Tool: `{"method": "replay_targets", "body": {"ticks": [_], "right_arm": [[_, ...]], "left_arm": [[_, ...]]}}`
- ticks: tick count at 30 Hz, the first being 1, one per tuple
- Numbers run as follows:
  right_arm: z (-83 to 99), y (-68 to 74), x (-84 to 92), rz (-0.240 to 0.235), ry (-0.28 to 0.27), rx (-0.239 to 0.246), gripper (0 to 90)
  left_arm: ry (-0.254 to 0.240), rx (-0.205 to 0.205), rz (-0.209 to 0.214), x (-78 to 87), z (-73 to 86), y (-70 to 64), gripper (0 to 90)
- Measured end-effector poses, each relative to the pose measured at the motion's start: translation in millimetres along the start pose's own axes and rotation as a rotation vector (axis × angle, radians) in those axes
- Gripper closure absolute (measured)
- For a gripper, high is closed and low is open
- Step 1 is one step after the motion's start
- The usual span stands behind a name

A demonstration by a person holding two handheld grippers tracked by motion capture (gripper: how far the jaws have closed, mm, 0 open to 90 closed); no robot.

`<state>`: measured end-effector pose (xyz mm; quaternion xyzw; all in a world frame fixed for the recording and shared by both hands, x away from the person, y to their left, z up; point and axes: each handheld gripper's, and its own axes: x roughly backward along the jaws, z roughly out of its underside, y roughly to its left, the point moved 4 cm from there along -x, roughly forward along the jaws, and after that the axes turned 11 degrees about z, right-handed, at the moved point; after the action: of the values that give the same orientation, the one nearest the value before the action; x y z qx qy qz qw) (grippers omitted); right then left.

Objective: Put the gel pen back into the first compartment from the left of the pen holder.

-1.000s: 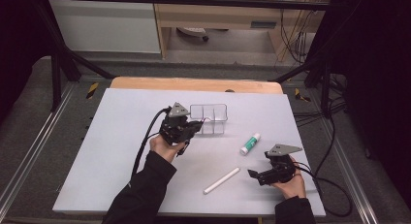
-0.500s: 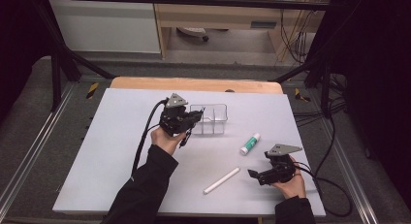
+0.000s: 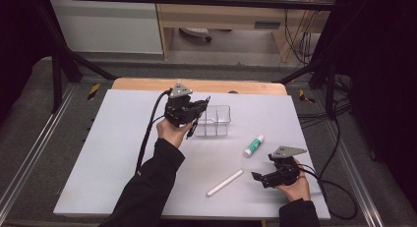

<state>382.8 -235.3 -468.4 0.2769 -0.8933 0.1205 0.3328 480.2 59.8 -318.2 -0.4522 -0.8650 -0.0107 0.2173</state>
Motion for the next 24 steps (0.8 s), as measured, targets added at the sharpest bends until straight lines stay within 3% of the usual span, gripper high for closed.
{"method": "replay_targets", "body": {"ticks": [13, 24], "right_arm": [[0.0, 0.0, 0.0, 0.0, -0.001, 0.0, 0.1], [0.1, 0.1, -1.2, -0.003, 0.0, 0.004, 0.1]], "left_arm": [[-0.029, 0.002, -0.021, -14.0, -22.1, 13.4, 80.0], [-0.061, 0.017, -0.044, -28.0, -29.3, 30.1, 80.0]]}}
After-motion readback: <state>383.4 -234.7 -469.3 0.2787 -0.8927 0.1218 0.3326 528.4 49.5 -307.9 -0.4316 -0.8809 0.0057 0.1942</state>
